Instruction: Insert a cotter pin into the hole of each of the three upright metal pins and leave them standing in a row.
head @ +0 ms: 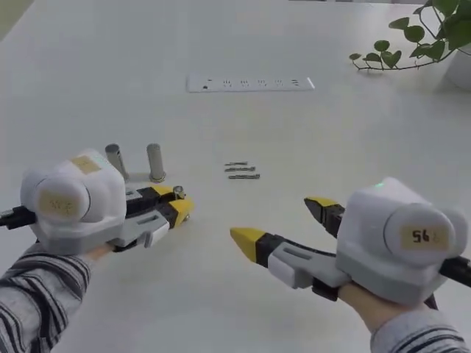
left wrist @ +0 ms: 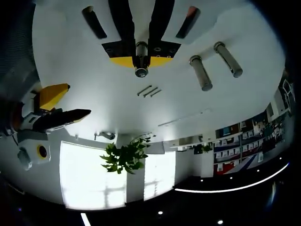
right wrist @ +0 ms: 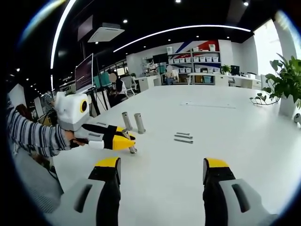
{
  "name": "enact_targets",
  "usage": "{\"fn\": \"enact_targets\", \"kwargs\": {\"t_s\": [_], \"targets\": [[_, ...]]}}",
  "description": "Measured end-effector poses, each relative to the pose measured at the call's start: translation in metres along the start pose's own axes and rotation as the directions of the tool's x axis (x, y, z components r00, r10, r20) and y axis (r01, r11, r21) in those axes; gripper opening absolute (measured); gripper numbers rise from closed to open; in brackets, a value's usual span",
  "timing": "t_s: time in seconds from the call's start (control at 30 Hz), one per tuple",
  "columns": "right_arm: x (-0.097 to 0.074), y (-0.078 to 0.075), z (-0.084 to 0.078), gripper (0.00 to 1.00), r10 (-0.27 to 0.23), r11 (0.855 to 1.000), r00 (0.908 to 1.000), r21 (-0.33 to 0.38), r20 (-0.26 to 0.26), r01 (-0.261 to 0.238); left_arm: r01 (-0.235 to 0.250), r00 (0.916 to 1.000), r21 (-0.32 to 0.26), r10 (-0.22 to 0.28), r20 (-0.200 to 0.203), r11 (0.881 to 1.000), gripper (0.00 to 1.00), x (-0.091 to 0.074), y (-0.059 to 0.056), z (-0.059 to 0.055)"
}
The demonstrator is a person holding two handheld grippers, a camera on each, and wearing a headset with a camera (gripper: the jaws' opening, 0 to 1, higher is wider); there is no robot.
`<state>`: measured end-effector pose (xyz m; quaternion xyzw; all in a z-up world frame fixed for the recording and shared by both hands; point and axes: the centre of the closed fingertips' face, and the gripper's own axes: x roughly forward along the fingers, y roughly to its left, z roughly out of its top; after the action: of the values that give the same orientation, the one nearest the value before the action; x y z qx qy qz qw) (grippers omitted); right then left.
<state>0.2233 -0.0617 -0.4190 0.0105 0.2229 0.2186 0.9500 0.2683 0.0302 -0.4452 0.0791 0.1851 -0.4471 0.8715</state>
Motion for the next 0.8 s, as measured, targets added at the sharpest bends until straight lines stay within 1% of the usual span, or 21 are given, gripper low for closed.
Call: {"fn": "enact_targets", "kwargs": {"t_s": [0.03,0.07,0.2,0.37,0.53,0.73,0.8], "targets": [[0.000,0.000,0.000,0.68,0.001,1.000,1.0000,-0.001,-0.001,-0.001,0.003,1.0000,-0.005,-0.003,-0.003,1.000,0.05,0.001,-0.002,0.000],[0.000,0.000,-0.001,0.68,0.000,1.000,1.0000,-0.001,-0.003,0.000,0.024,0.9997,0.000,-0.024,-0.004,1.000,0.05,0.001,-0.007,0.000],[0.000,0.000,-0.002,0.68,-0.001,1.000,0.9999,-0.002,-0.011,0.001,0.060,0.9981,0.024,-0.060,-0.011,0.998,0.05,0.004,-0.018,-0.002],[0.001,0.000,-0.003,0.66,-0.003,1.000,0.9999,0.005,-0.015,0.003,0.079,0.9966,0.044,-0.078,-0.028,0.996,0.05,0.008,-0.026,-0.008],[0.000,-0.001,-0.004,0.65,-0.007,1.000,0.9998,-0.001,-0.019,0.007,0.097,0.9946,0.066,-0.094,-0.044,0.993,0.05,0.009,-0.027,-0.014],[0.001,0.004,-0.004,0.64,0.010,1.000,0.9996,-0.021,-0.027,-0.010,0.112,0.9932,0.081,-0.108,-0.043,0.990,0.05,0.009,-0.027,-0.013],[0.001,0.005,-0.003,0.63,0.015,1.000,0.9994,-0.027,-0.030,-0.016,0.114,0.9929,0.069,-0.111,-0.044,0.991,0.05,0.009,-0.026,-0.013]]}}
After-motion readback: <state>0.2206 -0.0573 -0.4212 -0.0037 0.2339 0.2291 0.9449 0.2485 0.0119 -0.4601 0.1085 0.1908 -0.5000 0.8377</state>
